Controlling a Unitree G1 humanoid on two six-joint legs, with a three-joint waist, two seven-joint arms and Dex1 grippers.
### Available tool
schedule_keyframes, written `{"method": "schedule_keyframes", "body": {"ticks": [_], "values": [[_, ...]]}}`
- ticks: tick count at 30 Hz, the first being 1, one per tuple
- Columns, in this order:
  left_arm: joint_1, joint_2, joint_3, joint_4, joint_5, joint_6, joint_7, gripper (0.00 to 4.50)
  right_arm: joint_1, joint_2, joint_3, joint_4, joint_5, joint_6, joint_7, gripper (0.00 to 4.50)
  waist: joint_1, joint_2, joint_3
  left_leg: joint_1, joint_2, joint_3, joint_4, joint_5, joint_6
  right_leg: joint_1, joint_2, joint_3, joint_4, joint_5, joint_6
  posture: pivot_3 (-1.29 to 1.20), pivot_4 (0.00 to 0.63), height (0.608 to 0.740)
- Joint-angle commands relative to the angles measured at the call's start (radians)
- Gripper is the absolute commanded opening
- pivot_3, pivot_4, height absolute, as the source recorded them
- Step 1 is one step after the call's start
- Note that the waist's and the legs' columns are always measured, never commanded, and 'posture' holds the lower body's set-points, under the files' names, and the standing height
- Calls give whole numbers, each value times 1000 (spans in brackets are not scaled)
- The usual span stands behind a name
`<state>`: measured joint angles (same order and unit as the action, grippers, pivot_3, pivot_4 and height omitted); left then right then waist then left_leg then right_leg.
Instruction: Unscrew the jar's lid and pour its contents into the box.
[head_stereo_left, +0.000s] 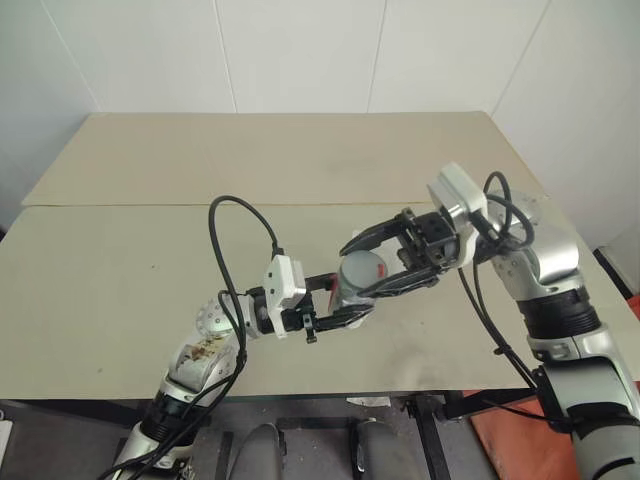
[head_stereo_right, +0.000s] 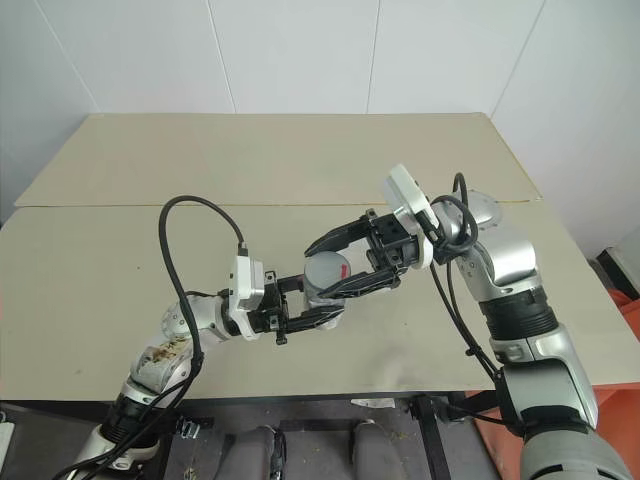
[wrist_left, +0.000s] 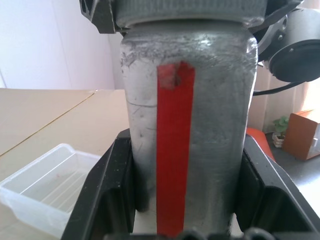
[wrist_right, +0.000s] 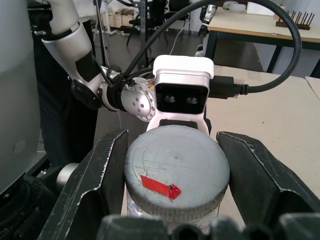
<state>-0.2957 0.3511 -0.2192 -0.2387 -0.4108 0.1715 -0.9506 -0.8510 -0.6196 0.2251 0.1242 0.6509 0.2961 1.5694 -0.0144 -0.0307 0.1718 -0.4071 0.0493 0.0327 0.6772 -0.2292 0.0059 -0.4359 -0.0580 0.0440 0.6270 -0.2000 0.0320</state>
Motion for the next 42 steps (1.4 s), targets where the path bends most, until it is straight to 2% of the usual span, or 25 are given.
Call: {"method": "schedule_keyframes", "body": {"ticks": [1,2,7,8,13,17,22,26,32,42], "values": [[-6,-10,-23,-46,2,-28,-14,2115,-27,1,-16,24,5,-56,45,2924,2,0,0,0,0,0,0,0,0,0,0,0,0,0,0,0,150,740],[-5,-11,-23,-44,3,-29,-15,2115,-25,3,-16,24,9,-63,45,2924,3,0,0,0,0,0,0,0,0,0,0,0,0,0,0,0,150,740],[-6,-23,-23,-30,6,-27,-16,2115,-10,7,-57,-1,25,-69,44,4328,2,0,0,-1,0,0,0,0,0,0,0,0,0,0,0,0,150,740],[-7,-26,-24,-26,8,-29,-16,2115,0,15,-79,-15,25,-78,25,4424,2,0,0,0,0,0,0,0,0,0,0,0,0,0,0,0,150,740],[-13,-52,-16,13,23,-52,3,2115,48,-23,-172,-143,61,3,-64,4424,2,0,0,0,0,0,0,0,0,0,0,0,0,0,-1,0,150,740],[-23,-72,-3,47,31,-68,21,2115,174,-54,-264,-318,87,40,-186,4424,10,0,0,-1,0,0,0,0,0,0,0,-1,0,0,0,0,150,740],[-38,-87,0,72,28,-82,17,2098,319,-11,-307,-522,120,124,-433,4500,2,0,0,0,0,0,0,0,0,0,0,0,0,-1,1,0,150,740],[-47,-95,-4,81,36,-86,23,2098,374,71,-269,-578,14,121,-638,4500,-3,0,0,1,0,0,1,0,0,0,0,1,2,-3,6,0,150,740],[-57,-104,-2,93,40,-90,23,2098,402,99,-242,-597,-18,113,-696,4500,1,0,0,1,-1,0,1,0,0,0,0,1,2,-3,6,0,150,740],[-51,-109,12,92,32,-89,22,2098,414,98,-227,-571,-66,86,-712,4500,0,0,0,0,-1,0,1,0,0,0,0,1,1,-3,6,0,150,740]]}}
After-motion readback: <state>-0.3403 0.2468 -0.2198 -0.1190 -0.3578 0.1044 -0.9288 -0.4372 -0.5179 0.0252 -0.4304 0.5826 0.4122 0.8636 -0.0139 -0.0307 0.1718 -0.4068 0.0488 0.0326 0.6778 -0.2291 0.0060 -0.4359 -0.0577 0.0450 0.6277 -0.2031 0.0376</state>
